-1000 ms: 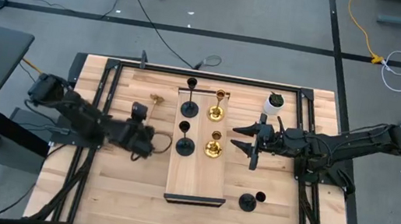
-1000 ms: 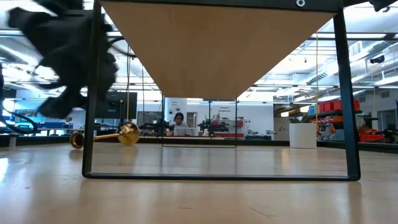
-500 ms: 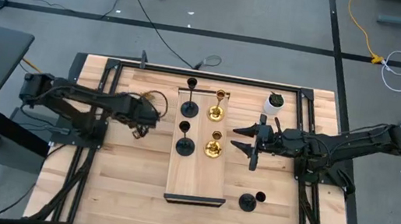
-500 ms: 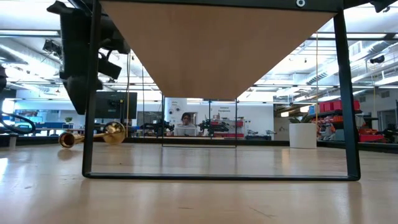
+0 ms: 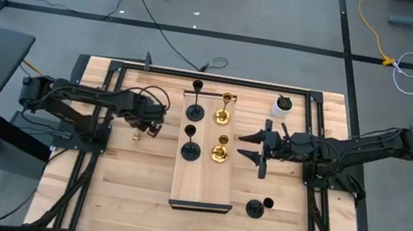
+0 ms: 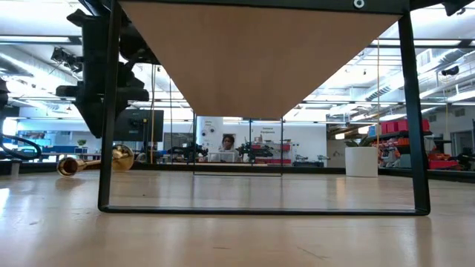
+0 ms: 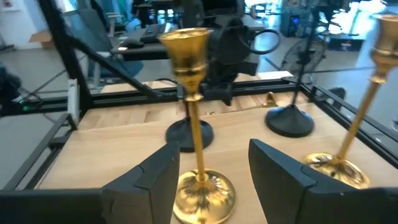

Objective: Pick & Place candle stick holders
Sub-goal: Put the golden candle holder on the shelf

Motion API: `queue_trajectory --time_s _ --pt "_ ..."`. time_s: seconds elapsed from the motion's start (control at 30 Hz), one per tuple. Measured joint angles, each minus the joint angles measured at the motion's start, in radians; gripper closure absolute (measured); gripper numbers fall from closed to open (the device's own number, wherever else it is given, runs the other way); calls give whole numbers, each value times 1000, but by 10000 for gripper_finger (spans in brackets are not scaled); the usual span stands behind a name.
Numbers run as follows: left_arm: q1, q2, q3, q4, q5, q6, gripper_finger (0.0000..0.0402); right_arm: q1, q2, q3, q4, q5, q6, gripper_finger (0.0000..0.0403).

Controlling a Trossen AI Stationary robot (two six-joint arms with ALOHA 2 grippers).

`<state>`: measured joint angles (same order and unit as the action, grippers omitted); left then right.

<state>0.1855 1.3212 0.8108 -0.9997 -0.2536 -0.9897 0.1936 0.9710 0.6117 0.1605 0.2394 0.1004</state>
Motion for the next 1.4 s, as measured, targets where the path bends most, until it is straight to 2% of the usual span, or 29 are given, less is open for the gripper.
queue_trajectory --time_s 0.2,0.47,0.67,0.8,0.93,1.23,1.33,1.4 --pt "6 2 0 -30 -19 -134 305 0 0 0 0 -58 -39 211" --pt "1 77 -1 -86 -34 -265 305 0 0 0 -9 -111 -80 211" --pt "1 154 -49 -59 13 -282 305 0 0 0 -25 -148 -84 211" --pt "2 162 -66 -77 45 -282 305 0 0 0 -37 -155 -92 211" --pt "1 157 -73 -81 34 -319 305 0 0 0 -37 -155 -95 211" --pt "3 153 -213 61 95 -328 306 0 0 0 -58 -154 -90 211" --pt "3 152 -227 65 109 -327 321 0 0 0 -58 -153 -91 211" --pt "3 154 -228 62 113 -320 345 0 0 0 -57 -152 -91 211"
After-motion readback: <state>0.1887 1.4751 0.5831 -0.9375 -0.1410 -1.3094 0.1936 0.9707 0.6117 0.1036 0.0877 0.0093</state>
